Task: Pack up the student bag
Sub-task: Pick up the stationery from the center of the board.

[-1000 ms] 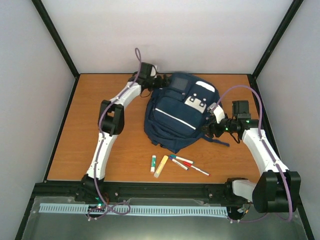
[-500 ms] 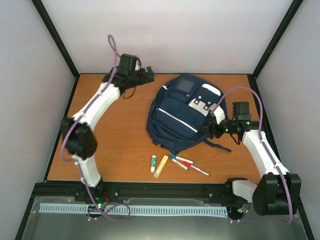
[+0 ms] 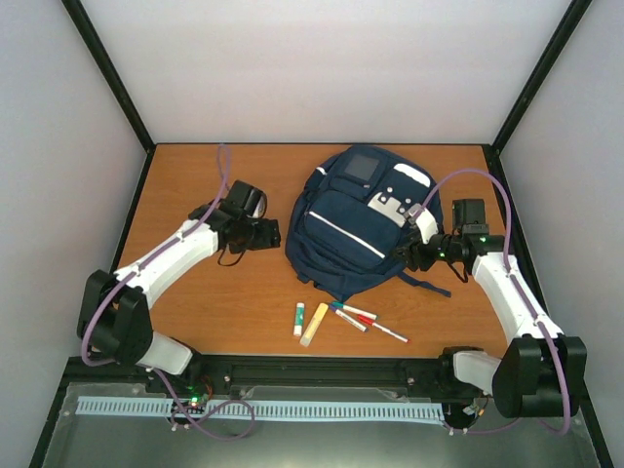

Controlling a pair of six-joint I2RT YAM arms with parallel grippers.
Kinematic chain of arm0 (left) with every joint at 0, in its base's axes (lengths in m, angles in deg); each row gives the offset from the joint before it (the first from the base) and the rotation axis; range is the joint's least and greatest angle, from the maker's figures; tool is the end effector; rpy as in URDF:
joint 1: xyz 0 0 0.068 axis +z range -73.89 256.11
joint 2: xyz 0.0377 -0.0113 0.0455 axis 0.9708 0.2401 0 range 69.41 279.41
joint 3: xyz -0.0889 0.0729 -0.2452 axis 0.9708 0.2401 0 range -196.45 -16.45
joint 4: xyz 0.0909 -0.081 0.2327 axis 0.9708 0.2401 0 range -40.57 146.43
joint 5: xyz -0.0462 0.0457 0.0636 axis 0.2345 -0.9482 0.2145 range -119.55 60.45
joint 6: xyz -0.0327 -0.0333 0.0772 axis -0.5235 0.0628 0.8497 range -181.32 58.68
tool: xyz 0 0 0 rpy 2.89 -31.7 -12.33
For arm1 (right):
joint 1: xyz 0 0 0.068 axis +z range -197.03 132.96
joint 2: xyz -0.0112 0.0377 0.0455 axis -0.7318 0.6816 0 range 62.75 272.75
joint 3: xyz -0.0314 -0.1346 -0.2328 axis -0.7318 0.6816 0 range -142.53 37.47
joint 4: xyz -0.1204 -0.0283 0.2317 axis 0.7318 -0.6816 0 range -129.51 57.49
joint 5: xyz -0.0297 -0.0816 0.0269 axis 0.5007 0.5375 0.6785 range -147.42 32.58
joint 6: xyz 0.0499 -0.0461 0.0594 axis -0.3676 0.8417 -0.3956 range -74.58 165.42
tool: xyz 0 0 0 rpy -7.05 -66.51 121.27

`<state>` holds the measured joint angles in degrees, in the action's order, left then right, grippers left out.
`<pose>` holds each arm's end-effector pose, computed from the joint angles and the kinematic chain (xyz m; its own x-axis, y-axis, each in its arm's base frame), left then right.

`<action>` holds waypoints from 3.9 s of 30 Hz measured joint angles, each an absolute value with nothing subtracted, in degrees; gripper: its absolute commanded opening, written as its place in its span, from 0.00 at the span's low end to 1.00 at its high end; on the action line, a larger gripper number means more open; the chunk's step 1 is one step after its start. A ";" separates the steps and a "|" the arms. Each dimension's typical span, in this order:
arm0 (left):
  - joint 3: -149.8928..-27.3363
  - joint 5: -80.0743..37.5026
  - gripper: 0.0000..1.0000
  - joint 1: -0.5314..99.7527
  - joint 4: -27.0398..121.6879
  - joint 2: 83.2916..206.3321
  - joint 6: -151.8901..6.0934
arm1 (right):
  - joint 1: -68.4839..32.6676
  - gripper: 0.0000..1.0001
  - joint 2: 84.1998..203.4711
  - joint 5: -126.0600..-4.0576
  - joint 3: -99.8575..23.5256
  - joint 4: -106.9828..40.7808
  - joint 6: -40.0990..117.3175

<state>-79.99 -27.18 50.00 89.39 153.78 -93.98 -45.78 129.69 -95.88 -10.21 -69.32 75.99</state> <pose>0.2871 -0.1444 0.2078 -0.9069 -0.1560 -0.3914 -0.0376 0.9552 -0.2936 0.2450 0.0556 0.2161 -0.5291 -0.4099 -0.7430 -0.7355 0.6582 0.1606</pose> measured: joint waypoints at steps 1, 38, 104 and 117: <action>-79.34 -26.74 0.83 49.46 90.18 152.98 -93.63 | -45.78 0.64 129.78 -95.90 -10.21 -69.48 76.08; -74.25 -27.81 0.48 18.40 97.48 162.55 -99.67 | -45.78 0.63 131.48 -95.57 -10.28 -70.48 77.54; -73.09 -37.14 0.13 18.16 105.20 166.64 -98.42 | -45.78 0.61 132.51 -95.72 -10.48 -72.19 78.44; -75.05 -40.16 0.01 18.24 109.70 161.46 -97.52 | -44.01 0.52 132.77 -95.04 -15.50 -74.31 78.42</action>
